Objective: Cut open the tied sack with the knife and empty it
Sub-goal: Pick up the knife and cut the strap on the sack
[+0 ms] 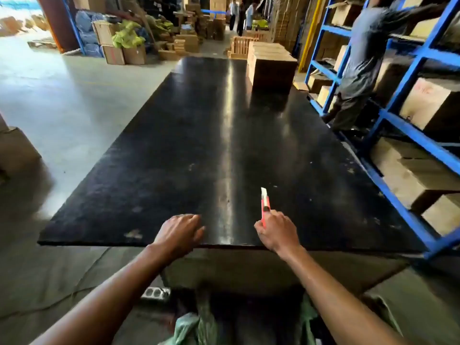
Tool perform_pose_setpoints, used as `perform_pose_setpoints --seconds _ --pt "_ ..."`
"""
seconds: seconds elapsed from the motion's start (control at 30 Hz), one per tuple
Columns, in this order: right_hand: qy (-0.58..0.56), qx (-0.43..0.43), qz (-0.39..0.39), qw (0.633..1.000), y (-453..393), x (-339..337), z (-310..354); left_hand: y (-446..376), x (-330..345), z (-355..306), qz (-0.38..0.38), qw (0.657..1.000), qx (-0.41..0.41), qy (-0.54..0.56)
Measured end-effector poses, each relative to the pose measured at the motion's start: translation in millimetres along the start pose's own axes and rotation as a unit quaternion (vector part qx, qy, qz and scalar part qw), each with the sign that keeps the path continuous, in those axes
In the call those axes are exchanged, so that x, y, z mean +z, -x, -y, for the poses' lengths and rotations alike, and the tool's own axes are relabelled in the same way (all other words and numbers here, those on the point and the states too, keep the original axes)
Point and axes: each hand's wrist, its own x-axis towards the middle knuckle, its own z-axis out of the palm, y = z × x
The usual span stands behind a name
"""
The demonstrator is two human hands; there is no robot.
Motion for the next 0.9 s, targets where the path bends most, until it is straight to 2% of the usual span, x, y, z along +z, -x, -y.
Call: perform_pose_setpoints --seconds 0.17,0.33,0.47,0.63,0.7,0.77,0.9 --pt "-0.004 0.032 -0.008 0.999 -58 44 -47 -13 68 -7 0.067 0.997 -0.048 0.004" --pt "-0.004 0.086 -0.034 0.996 -98 81 -65 -12 90 -3 0.121 0.992 -0.03 -0.021" --pt "-0.036 0.12 -0.066 0.99 -112 97 -58 -14 90 0 0.112 0.993 -0.028 0.007" --pt "-0.139 0.155 -0.038 0.977 -106 96 -48 -11 93 4 0.115 0.993 -0.028 0.014" --pt "-0.234 0.178 -0.025 0.955 -89 88 -44 -7 93 3 0.116 0.993 -0.028 0.027" --pt "-0.338 0.204 -0.017 0.919 -64 82 -37 1 92 1 0.096 0.993 -0.032 0.052" --pt "-0.454 0.207 -0.052 0.865 20 81 -22 37 100 0 0.034 0.992 0.004 0.121"
